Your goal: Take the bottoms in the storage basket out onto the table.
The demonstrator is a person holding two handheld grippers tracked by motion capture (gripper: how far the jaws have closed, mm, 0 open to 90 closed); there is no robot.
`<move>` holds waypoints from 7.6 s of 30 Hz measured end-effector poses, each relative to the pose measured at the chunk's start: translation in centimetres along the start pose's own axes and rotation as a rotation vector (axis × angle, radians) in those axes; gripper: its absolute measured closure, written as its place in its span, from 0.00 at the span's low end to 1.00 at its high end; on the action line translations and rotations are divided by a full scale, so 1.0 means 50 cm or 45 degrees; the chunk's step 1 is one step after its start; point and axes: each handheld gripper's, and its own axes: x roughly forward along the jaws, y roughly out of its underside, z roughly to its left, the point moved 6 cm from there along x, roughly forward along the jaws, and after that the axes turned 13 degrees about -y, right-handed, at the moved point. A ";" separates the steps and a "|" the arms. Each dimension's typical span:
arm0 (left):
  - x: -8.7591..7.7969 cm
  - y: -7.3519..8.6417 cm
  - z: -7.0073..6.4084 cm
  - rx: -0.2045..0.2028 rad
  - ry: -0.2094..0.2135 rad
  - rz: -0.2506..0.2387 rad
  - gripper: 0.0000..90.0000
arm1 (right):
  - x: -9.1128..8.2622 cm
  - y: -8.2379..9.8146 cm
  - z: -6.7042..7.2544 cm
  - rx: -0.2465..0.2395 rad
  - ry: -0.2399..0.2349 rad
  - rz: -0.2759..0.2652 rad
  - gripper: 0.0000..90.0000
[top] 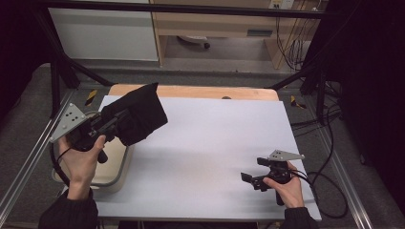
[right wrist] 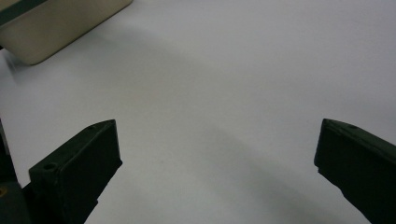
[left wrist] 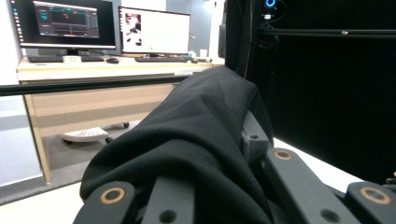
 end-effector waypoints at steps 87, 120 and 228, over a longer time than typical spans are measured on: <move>0.164 0.198 -0.223 0.108 0.296 0.354 0.88 | -0.001 0.000 0.000 -0.006 0.000 -0.003 0.01; 0.190 0.276 -0.266 0.151 0.375 0.523 0.86 | -0.001 -0.001 0.000 -0.008 -0.001 -0.003 0.01; 0.098 0.293 -0.150 0.270 0.238 0.831 0.07 | 0.001 0.000 0.001 -0.004 -0.001 0.003 0.01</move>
